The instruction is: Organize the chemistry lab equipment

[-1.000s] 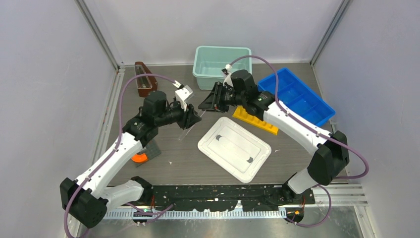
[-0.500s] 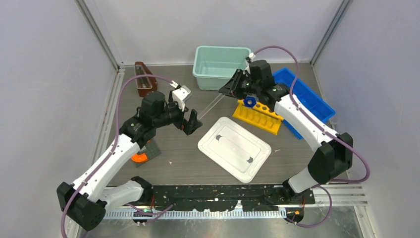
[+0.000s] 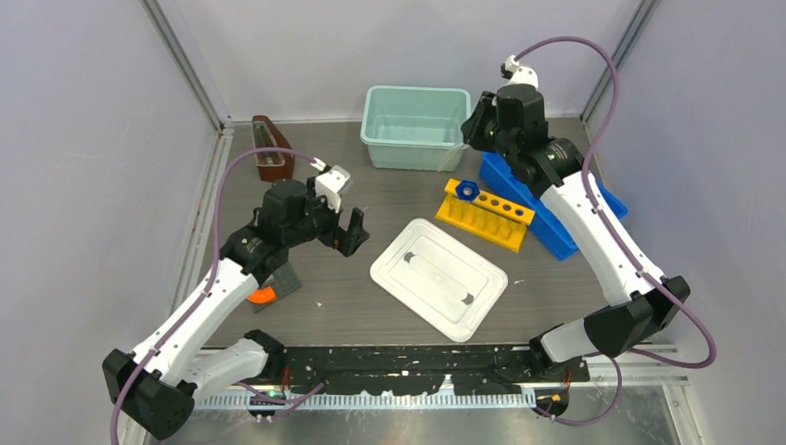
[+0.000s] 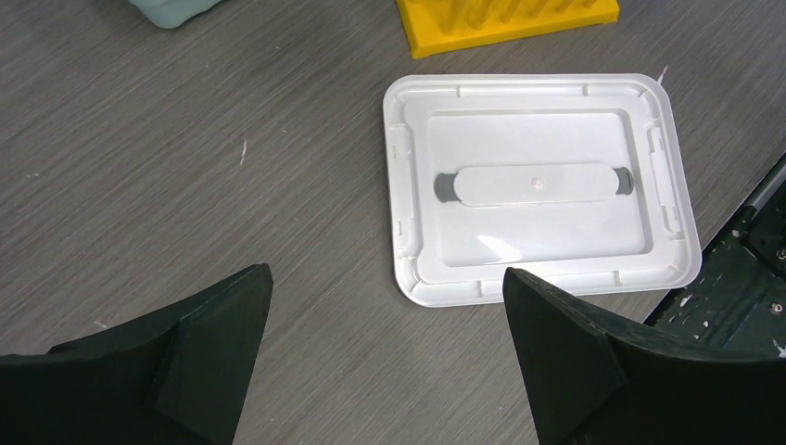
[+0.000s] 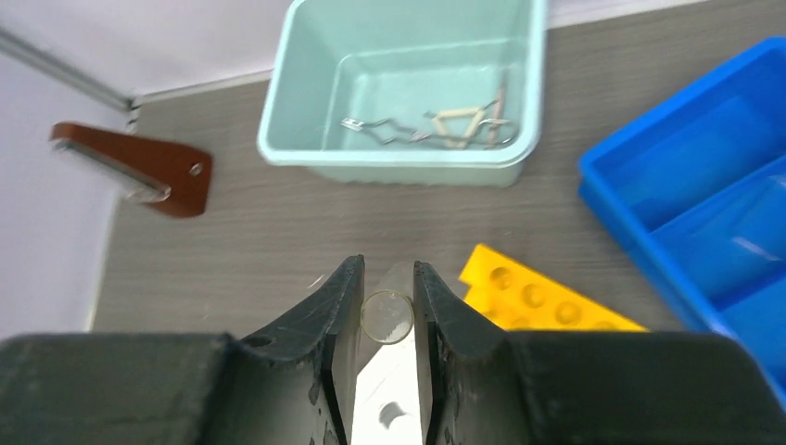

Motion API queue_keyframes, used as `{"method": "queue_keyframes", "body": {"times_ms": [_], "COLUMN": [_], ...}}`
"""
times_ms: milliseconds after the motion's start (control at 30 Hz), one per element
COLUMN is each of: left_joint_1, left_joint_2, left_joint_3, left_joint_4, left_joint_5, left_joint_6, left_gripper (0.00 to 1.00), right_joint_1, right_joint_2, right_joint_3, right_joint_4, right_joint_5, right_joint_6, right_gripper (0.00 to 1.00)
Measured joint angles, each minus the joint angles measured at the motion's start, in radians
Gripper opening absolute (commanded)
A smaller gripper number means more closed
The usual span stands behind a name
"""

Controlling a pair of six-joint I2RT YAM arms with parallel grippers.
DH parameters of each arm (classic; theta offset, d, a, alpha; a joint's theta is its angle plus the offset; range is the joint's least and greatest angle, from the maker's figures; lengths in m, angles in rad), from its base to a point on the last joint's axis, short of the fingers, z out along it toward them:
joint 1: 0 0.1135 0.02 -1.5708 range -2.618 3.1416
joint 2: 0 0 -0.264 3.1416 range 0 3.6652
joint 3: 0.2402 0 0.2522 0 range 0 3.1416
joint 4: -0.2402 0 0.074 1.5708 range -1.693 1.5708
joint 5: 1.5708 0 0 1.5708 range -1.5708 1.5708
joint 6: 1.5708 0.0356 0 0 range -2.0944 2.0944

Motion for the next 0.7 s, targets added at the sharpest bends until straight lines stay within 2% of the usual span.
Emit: {"method": "queue_keyframes", "body": {"times_ms": [267,700], "left_joint_1": [-0.012,-0.021], "left_joint_2": [-0.01,-0.012], "left_joint_3": [-0.001,-0.003], "left_joint_4": [-0.006,-0.008], "left_joint_5": [-0.024,-0.053], "left_joint_6": [0.0,0.001], "left_gripper": [1.0,1.0], "right_joint_1": [0.0,-0.003], "right_joint_2": [0.042,0.14], "right_joint_3": [0.082,0.087], "right_joint_4": [-0.05,-0.103], "right_joint_5": [0.195,0.247], "right_joint_6": [-0.134,-0.188], "right_gripper": [0.2,0.2]}}
